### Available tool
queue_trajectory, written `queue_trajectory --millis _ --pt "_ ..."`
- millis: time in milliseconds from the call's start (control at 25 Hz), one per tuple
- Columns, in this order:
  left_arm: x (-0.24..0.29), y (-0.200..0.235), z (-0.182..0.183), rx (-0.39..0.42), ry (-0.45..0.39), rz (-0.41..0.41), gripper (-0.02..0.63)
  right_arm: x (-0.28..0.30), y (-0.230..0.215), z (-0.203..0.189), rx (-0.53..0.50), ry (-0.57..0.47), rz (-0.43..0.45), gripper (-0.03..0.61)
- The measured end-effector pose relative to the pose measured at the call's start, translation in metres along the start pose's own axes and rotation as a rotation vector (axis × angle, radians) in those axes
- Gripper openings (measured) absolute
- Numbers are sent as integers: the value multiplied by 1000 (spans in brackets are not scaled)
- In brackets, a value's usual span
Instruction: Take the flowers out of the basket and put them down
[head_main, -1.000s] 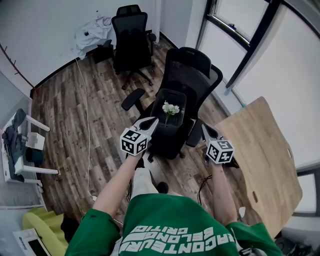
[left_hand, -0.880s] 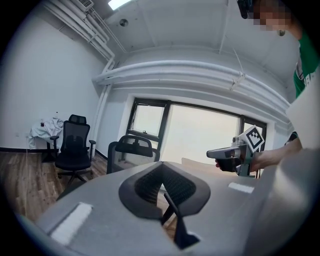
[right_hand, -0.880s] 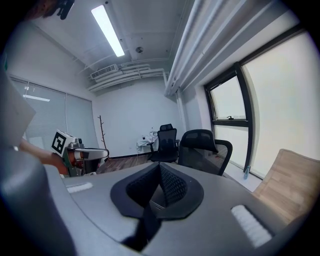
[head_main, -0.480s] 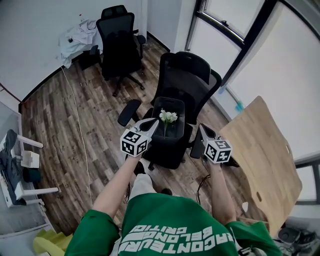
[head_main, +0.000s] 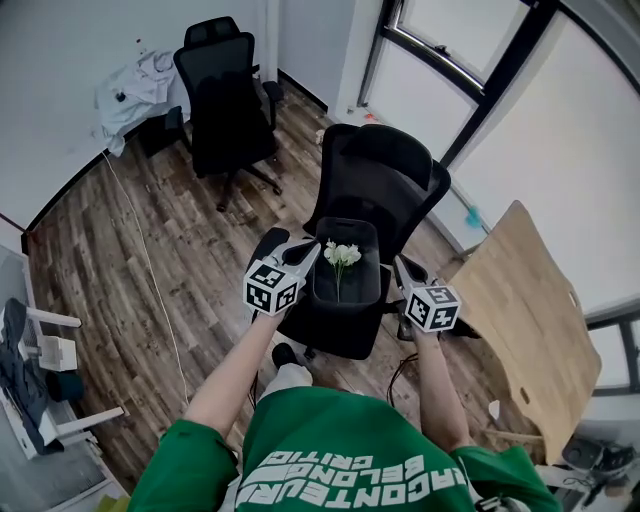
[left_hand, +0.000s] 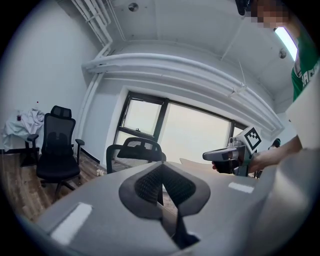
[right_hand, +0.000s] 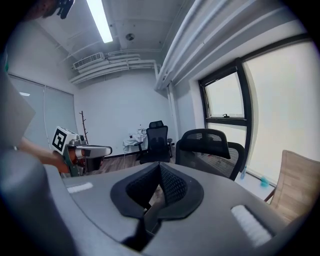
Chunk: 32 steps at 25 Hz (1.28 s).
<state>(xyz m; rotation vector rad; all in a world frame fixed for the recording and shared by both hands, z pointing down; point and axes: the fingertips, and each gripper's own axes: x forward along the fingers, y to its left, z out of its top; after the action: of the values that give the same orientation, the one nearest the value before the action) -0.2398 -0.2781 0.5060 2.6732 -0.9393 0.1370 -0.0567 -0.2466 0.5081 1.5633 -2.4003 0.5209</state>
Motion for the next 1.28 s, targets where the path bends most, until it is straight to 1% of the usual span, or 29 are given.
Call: queue_trajectory --millis 240,480,600,760,1000,1280 --pt "-5 42 7 -13 3 -33 19 35 17 12 0 6 -35 7" --pt "-8 67 10 -22 3 -51 20 52 31 13 -5 27 -52 6" --pt "-8 71 8 -33 1 -55 20 57 33 9 -10 39 -58 6" --pt "-6 73 7 -51 1 -55 20 63 31 10 15 30 -52 6" --pt "-3 75 2 -42 18 -40 20 78 35 7 22 31 -17 6" --pt "12 77 5 -32 32 -19 20 87 22 8 19 43 4 6"
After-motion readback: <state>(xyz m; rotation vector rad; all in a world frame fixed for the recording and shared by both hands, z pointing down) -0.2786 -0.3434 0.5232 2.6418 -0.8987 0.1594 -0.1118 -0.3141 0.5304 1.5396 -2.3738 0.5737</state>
